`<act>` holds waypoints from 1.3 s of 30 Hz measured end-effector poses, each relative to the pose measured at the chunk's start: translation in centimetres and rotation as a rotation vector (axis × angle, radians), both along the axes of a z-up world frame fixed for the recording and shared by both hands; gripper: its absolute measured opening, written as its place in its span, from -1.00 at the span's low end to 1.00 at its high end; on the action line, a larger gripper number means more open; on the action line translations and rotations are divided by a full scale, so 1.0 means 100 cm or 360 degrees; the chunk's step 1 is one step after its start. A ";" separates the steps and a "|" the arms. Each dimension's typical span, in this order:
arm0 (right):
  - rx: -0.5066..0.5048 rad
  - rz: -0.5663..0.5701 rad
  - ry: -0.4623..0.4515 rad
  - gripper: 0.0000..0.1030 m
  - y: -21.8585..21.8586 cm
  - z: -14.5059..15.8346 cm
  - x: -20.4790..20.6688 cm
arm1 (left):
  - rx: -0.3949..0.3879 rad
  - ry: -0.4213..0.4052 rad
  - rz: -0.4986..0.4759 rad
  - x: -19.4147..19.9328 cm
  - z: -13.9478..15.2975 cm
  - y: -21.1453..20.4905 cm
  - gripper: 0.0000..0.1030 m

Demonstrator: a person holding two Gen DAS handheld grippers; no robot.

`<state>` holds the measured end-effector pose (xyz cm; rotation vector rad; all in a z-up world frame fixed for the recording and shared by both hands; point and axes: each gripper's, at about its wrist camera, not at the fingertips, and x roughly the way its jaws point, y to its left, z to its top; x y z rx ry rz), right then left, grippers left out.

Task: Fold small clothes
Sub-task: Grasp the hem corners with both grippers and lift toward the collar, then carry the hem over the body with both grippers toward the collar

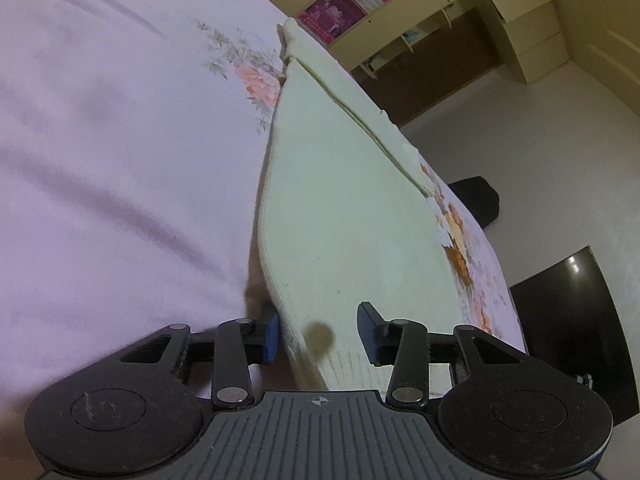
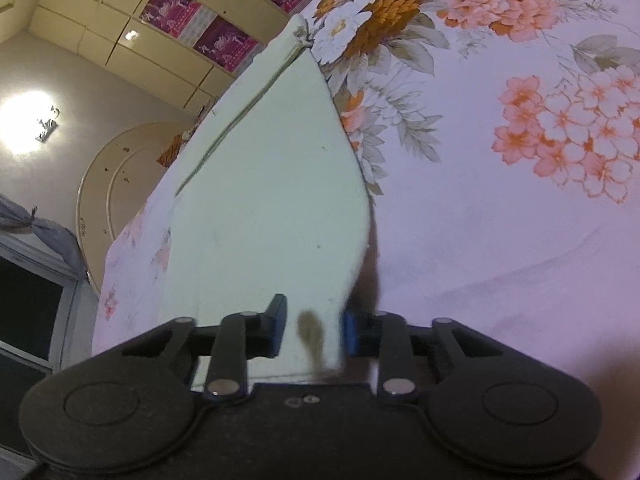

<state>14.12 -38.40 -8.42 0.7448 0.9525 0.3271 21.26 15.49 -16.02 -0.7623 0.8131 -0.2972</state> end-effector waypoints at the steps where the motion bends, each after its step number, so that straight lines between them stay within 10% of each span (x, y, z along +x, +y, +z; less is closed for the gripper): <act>1: 0.0005 -0.0005 0.0005 -0.57 -0.001 -0.001 0.001 | 0.0003 0.0000 0.0002 0.002 0.000 -0.001 -0.23; 5: -0.0085 0.0007 -0.0005 -0.88 0.006 -0.001 0.006 | 0.0014 0.0031 0.0043 0.008 -0.005 0.001 -0.95; 11: -0.0080 -0.0057 -0.0186 -0.90 0.002 0.024 -0.012 | -0.0129 -0.0202 0.0095 -0.016 0.022 0.006 -0.95; 16: -0.0125 -0.0042 -0.0146 -0.90 0.007 0.017 -0.006 | -0.0104 -0.0006 0.0136 -0.001 -0.005 0.012 -0.95; 25: -0.0040 -0.0049 -0.0212 -0.90 0.005 0.035 0.007 | -0.0266 -0.0110 0.0203 0.015 0.010 0.019 -0.95; 39: 0.0121 -0.0131 -0.0372 -0.90 0.016 0.089 0.154 | -0.0214 -0.0307 0.0297 0.167 0.071 0.030 -0.95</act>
